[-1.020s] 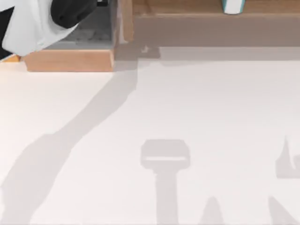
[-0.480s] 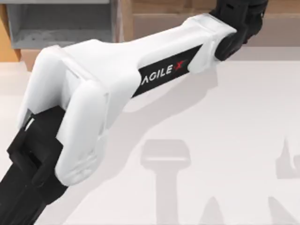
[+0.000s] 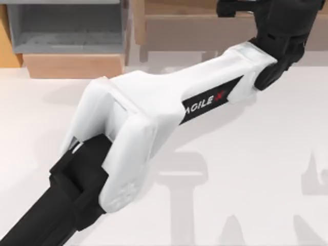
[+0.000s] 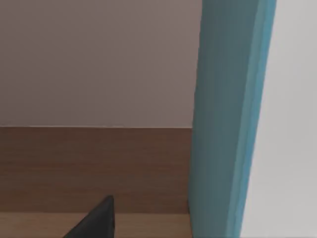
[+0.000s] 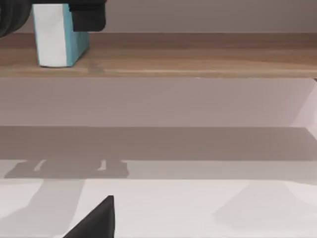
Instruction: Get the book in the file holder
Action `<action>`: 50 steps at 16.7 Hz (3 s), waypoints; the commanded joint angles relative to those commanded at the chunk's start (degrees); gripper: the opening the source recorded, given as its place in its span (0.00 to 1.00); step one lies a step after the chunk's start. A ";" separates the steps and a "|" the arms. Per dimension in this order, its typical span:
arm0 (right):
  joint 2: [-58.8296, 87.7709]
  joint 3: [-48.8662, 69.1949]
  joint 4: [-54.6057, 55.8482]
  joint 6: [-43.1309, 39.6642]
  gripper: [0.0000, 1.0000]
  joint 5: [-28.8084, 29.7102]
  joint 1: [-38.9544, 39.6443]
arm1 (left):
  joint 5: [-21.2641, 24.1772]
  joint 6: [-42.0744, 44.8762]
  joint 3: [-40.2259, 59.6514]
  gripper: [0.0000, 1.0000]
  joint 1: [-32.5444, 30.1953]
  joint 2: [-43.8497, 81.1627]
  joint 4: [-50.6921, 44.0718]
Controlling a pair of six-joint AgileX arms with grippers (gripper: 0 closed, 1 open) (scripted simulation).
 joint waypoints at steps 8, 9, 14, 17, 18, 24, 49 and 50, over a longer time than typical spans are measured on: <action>0.00 0.00 0.00 0.00 1.00 0.00 0.00 | 0.54 -0.07 5.28 1.00 0.51 2.74 -2.59; 0.00 0.00 0.00 0.00 1.00 0.00 0.00 | 0.68 -0.10 7.30 1.00 0.64 3.77 -3.58; 0.00 0.00 0.00 0.00 1.00 0.00 0.00 | 1.40 -0.23 16.02 1.00 1.35 8.10 -8.11; 0.00 0.00 0.00 0.00 1.00 0.00 0.00 | 1.47 -0.24 16.84 1.00 1.43 8.49 -8.54; 0.00 0.00 0.00 0.00 1.00 0.00 0.00 | 1.47 -0.24 16.84 1.00 1.43 8.49 -8.54; 0.00 0.00 0.00 0.00 1.00 0.00 0.00 | 1.47 -0.24 16.84 0.62 1.43 8.49 -8.54; 0.00 0.00 0.00 0.00 1.00 0.00 0.00 | 1.46 -0.23 26.62 0.00 1.14 11.84 -15.00; 0.00 0.00 0.00 0.00 1.00 0.00 0.00 | 1.46 -0.24 27.63 0.00 1.14 12.20 -15.66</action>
